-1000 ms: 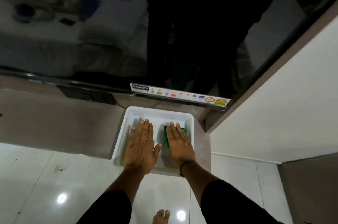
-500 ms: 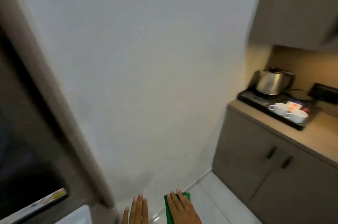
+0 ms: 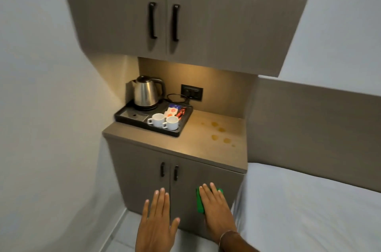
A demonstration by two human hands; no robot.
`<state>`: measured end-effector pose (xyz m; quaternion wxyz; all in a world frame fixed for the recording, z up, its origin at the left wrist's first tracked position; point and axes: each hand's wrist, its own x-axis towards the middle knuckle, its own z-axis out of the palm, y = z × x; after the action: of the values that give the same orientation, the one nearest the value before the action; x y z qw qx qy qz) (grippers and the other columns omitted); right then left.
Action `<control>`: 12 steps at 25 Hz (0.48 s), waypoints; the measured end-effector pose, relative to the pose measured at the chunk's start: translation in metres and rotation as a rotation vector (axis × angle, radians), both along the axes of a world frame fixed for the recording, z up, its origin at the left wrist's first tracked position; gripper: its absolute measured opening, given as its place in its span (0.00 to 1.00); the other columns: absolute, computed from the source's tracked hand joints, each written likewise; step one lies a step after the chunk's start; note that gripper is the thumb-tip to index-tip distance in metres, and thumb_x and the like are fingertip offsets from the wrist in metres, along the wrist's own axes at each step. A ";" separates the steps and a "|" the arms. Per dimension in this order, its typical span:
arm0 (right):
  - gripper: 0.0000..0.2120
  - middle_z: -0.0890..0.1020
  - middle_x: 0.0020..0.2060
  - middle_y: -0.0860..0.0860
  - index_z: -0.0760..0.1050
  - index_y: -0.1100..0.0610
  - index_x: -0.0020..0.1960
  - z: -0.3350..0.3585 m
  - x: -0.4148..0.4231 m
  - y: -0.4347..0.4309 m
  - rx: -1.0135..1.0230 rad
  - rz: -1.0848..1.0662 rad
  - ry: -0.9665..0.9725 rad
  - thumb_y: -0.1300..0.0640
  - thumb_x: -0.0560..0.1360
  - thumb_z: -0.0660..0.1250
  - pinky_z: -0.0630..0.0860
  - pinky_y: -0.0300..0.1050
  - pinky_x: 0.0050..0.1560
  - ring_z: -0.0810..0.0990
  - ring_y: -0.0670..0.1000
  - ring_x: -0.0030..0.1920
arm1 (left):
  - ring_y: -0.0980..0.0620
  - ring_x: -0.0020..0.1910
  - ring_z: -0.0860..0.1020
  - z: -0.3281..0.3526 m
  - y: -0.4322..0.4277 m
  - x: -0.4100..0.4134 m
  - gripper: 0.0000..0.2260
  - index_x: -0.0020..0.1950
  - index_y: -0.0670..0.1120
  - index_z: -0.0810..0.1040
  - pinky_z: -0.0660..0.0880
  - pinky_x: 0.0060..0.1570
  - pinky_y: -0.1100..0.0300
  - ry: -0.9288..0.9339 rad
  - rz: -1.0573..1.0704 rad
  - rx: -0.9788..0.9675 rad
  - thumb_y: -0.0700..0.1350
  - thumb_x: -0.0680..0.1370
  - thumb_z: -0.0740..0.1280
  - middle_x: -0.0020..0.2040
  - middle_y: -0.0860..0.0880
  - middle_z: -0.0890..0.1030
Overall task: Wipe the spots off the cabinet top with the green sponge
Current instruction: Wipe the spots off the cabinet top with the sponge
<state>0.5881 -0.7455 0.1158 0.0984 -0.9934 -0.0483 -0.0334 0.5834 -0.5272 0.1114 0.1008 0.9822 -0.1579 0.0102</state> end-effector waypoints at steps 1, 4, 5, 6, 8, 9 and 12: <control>0.40 0.50 0.82 0.50 0.46 0.52 0.82 0.004 0.013 -0.018 0.029 -0.051 -0.025 0.66 0.78 0.64 0.40 0.53 0.78 0.43 0.56 0.82 | 0.43 0.82 0.55 0.005 -0.015 0.020 0.44 0.78 0.38 0.69 0.38 0.75 0.49 -0.021 -0.020 0.029 0.66 0.81 0.33 0.80 0.40 0.65; 0.40 0.53 0.82 0.50 0.47 0.51 0.81 0.011 0.062 -0.066 0.076 -0.164 -0.061 0.65 0.78 0.66 0.40 0.50 0.77 0.45 0.54 0.82 | 0.42 0.84 0.47 0.009 -0.058 0.093 0.41 0.84 0.41 0.51 0.35 0.78 0.46 -0.082 -0.075 0.042 0.67 0.80 0.34 0.85 0.42 0.50; 0.40 0.54 0.82 0.50 0.48 0.50 0.81 0.012 0.082 -0.080 0.076 -0.189 -0.061 0.65 0.78 0.66 0.41 0.50 0.77 0.46 0.54 0.82 | 0.43 0.84 0.43 0.010 -0.071 0.122 0.40 0.84 0.42 0.46 0.38 0.80 0.44 -0.066 -0.088 0.047 0.66 0.79 0.35 0.85 0.42 0.46; 0.39 0.54 0.82 0.50 0.48 0.50 0.81 0.013 0.101 -0.091 0.069 -0.207 -0.061 0.64 0.78 0.66 0.41 0.50 0.76 0.47 0.54 0.82 | 0.44 0.84 0.41 0.011 -0.082 0.150 0.40 0.84 0.42 0.44 0.41 0.81 0.42 -0.056 -0.106 0.057 0.65 0.79 0.36 0.85 0.42 0.44; 0.38 0.55 0.82 0.50 0.48 0.51 0.81 0.013 0.139 -0.105 0.055 -0.236 -0.064 0.64 0.79 0.65 0.42 0.51 0.77 0.47 0.54 0.82 | 0.43 0.84 0.42 0.012 -0.099 0.206 0.37 0.84 0.42 0.44 0.47 0.82 0.39 -0.058 -0.128 0.061 0.64 0.82 0.41 0.86 0.42 0.45; 0.37 0.54 0.82 0.50 0.48 0.51 0.81 0.012 0.158 -0.110 0.059 -0.255 -0.055 0.64 0.80 0.64 0.42 0.51 0.77 0.47 0.54 0.82 | 0.43 0.84 0.43 0.012 -0.106 0.232 0.36 0.84 0.43 0.45 0.47 0.82 0.39 -0.037 -0.142 0.059 0.64 0.84 0.45 0.86 0.42 0.46; 0.35 0.52 0.82 0.49 0.46 0.51 0.81 0.007 0.202 -0.111 0.084 -0.295 -0.006 0.61 0.82 0.62 0.41 0.51 0.77 0.46 0.53 0.82 | 0.43 0.84 0.43 0.005 -0.118 0.297 0.36 0.84 0.44 0.44 0.45 0.82 0.39 -0.010 -0.168 0.057 0.64 0.85 0.49 0.86 0.42 0.45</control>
<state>0.7902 -0.8567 0.1228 0.1338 -0.9846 0.0993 -0.0525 0.8804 -0.6448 0.1160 0.0725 0.9680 -0.2404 0.0019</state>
